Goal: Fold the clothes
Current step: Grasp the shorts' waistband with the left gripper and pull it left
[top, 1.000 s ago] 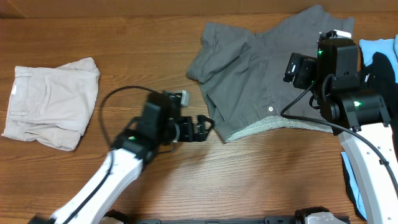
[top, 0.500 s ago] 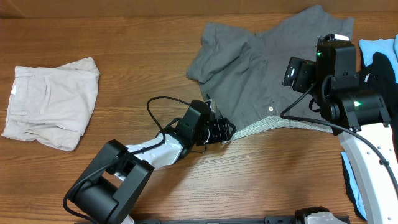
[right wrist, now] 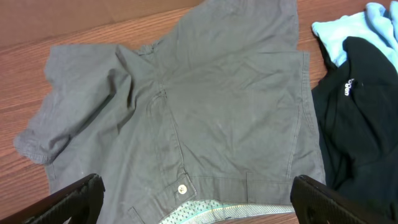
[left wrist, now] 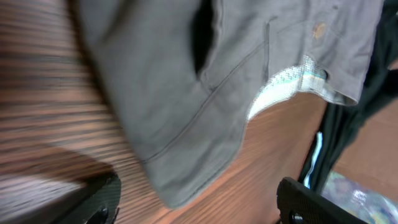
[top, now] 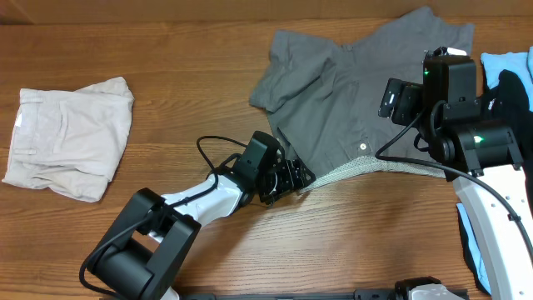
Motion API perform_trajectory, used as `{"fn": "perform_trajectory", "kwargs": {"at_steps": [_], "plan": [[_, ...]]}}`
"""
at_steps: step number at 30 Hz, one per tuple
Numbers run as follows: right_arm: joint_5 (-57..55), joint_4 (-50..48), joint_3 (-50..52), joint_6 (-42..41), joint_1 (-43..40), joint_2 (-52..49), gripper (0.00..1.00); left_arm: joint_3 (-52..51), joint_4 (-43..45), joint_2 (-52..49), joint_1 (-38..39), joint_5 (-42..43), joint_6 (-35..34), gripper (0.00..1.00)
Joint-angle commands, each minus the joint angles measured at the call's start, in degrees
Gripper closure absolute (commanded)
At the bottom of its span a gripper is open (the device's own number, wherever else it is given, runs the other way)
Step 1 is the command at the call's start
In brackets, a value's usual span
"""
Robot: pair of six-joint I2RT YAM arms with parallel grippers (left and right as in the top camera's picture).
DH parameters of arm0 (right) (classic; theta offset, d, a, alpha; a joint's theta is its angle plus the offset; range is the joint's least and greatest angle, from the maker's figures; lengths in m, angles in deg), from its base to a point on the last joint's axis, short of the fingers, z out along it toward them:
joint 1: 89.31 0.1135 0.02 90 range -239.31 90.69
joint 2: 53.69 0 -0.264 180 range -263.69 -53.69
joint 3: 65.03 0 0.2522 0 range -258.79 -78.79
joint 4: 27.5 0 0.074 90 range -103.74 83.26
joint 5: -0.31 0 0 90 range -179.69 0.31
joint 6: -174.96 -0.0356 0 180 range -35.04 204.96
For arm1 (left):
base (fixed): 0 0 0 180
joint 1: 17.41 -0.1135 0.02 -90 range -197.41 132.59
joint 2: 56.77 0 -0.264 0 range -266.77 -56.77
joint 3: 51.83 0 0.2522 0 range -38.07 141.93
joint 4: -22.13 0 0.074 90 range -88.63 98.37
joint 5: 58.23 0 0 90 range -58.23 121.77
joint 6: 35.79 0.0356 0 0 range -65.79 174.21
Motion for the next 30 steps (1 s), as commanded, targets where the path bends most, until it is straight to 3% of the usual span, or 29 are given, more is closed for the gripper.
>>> {"fn": "perform_trajectory", "kwargs": {"at_steps": [1,4,5,6,7,9,11,12,15,21,26,30], "plan": [[-0.11,0.02,-0.55,-0.26,-0.17,0.59,0.00,-1.38,-2.99,0.52,-0.63,-4.50,-0.61,0.16],[-0.09,0.00,-0.55,-0.28,-0.17,0.57,0.00,-1.38,-2.60,0.52,-0.55,-5.55,-1.29,0.19],[-0.09,0.00,-0.55,-0.28,-0.17,0.57,0.00,-1.38,-1.92,0.48,-0.44,-6.21,-1.25,0.24],[-0.09,0.00,-0.55,-0.28,-0.17,0.57,0.00,-1.38,-1.11,0.48,-0.09,-7.82,-1.25,0.43],[-0.09,0.02,-0.55,-0.28,-0.17,0.57,0.00,-1.38,-0.63,0.48,0.24,-9.03,-1.25,0.53],[-0.09,0.04,-0.55,-0.28,-0.17,0.57,0.00,-1.38,-0.22,0.44,1.16,-11.67,-1.70,0.63],[-0.09,0.24,-0.55,-0.28,-0.17,0.57,0.00,-1.38,-0.13,0.44,2.05,-12.44,-2.47,0.85],[-0.09,0.37,-0.55,-0.28,-0.17,0.57,0.00,-1.38,-0.04,0.44,2.19,-12.37,-2.51,0.91],[-0.09,0.74,-0.55,-0.31,-0.17,0.59,0.00,-1.38,0.17,0.44,2.45,-12.31,-2.51,0.96],[-0.13,1.18,-0.55,-0.28,-0.20,0.57,0.00,-1.20,-1.92,1.20,1.46,-11.74,0.04,0.96],[-0.11,1.27,-0.55,-0.31,-0.24,0.57,0.00,0.52,-19.50,9.55,-8.09,-13.92,11.43,0.96],[-0.09,1.33,-0.55,-0.31,-0.24,0.57,0.00,6.36,-34.05,20.68,-24.55,-18.69,25.88,0.96]]}}
